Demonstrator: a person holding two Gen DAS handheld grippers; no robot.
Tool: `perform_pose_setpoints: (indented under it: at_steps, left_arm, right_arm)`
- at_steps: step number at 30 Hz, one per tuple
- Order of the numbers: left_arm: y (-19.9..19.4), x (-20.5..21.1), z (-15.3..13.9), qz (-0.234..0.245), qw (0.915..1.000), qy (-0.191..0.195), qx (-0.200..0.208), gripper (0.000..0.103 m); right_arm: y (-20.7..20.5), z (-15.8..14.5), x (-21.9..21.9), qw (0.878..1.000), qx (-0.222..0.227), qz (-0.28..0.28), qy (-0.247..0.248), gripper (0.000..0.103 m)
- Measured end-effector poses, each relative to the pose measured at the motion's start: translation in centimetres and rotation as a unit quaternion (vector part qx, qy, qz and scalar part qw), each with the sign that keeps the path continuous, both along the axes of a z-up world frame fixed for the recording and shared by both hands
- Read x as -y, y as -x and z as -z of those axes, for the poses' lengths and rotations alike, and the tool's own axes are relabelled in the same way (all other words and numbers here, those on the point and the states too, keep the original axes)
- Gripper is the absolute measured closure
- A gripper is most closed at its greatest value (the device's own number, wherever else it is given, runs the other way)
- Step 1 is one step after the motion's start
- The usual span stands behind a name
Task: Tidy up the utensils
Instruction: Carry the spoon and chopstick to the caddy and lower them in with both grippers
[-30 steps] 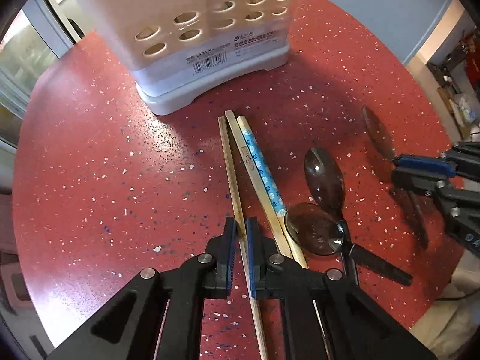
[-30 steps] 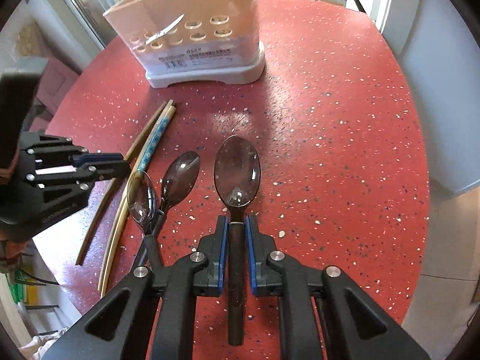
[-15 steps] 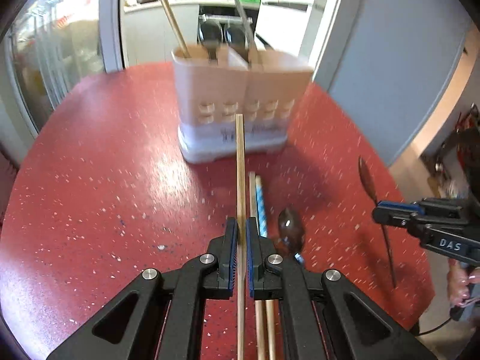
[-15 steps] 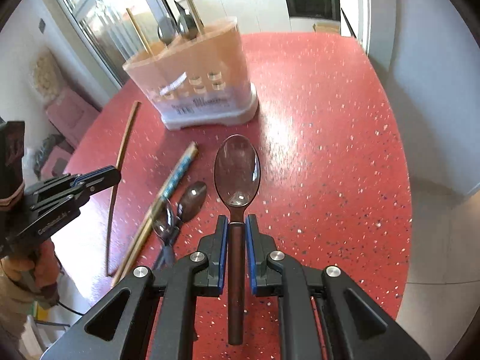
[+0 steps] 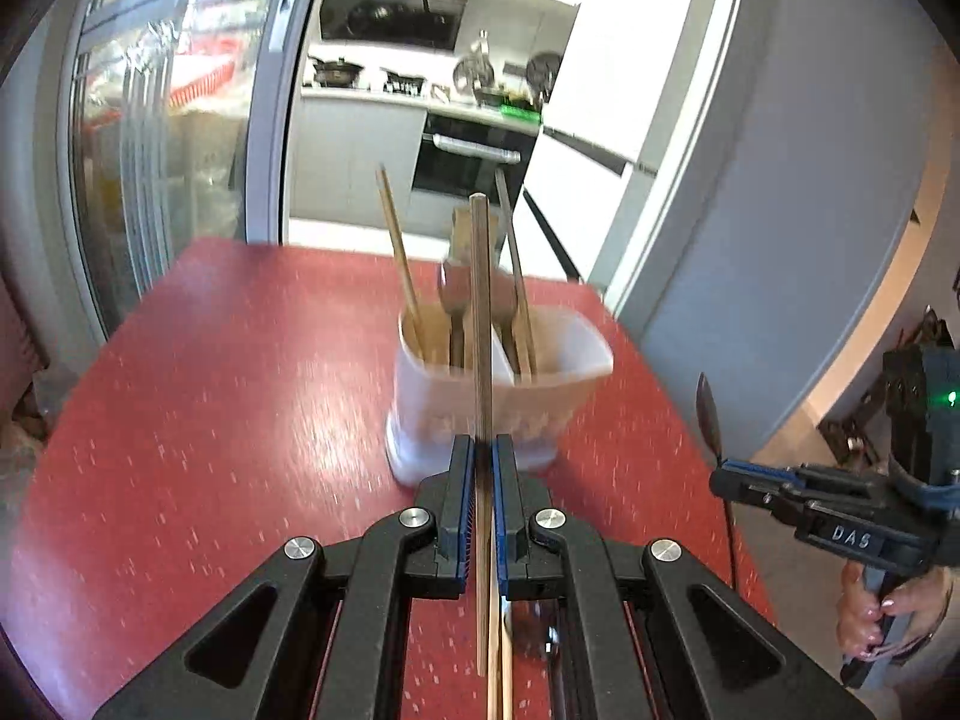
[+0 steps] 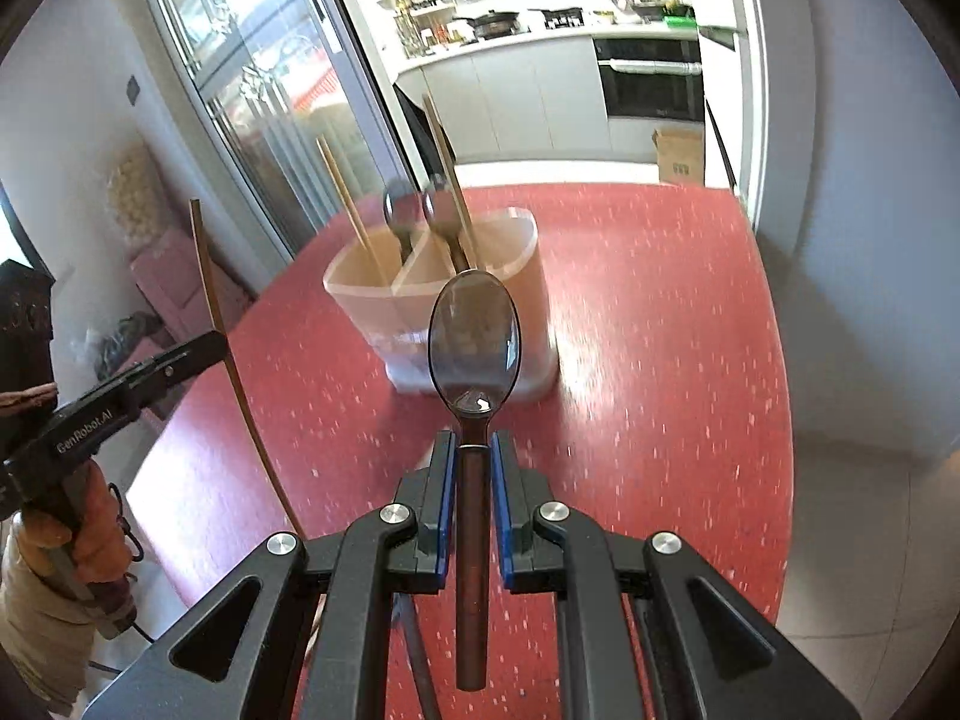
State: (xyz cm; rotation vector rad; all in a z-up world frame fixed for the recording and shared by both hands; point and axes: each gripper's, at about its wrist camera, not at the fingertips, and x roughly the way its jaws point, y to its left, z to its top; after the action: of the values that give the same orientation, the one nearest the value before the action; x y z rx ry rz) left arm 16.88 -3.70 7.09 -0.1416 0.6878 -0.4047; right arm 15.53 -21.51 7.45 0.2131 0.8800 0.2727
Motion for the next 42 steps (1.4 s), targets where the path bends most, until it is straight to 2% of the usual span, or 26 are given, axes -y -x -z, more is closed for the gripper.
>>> perform_pose_setpoints:
  at_steps: [9,12,16,20,24,27,34,42]
  left_arm:
    - [-4.6,-0.6,-5.7,-0.012,0.9981,0.024,0.055,0.069]
    - [-6.4,-0.7,-7.0,-0.013,0.9972,0.037,0.064,0.069]
    - [-9.3,-0.4,-7.6,-0.025,0.9964,0.033,0.074,0.069]
    - [-12.2,-0.7,-6.8,-0.046,0.9954,0.052,0.066,0.069]
    - [-13.7,-0.2,-5.5,-0.055,0.9954,0.032,0.071,0.069]
    - [-14.3,0.0,-4.2,-0.058,0.9958,0.034,0.062,0.069]
    - [-14.2,0.7,-1.0,-0.06,0.9963,0.014,0.06,0.069]
    - [-13.5,1.7,1.2,-0.058,0.9959,-0.028,0.063,0.069]
  right_arm:
    - [-4.7,-4.0,-0.2,0.999,0.042,0.007,0.002,0.09]
    - [-6.8,-5.0,-0.3,0.998,0.056,0.013,0.005,0.09]
    - [-9.3,-5.6,-0.7,0.997,0.076,0.016,0.006,0.09]
    - [-12.1,-5.9,-1.4,0.994,0.108,0.019,0.002,0.09]
    - [-14.4,-5.5,-2.4,0.991,0.131,0.021,0.006,0.09]
    - [-16.0,-4.3,-3.4,0.989,0.147,0.016,0.016,0.09]
    - [-16.3,-1.0,-5.4,0.98,0.187,-0.004,0.073,0.09]
    - [-15.6,1.9,-6.4,0.975,0.192,-0.019,0.113,0.09]
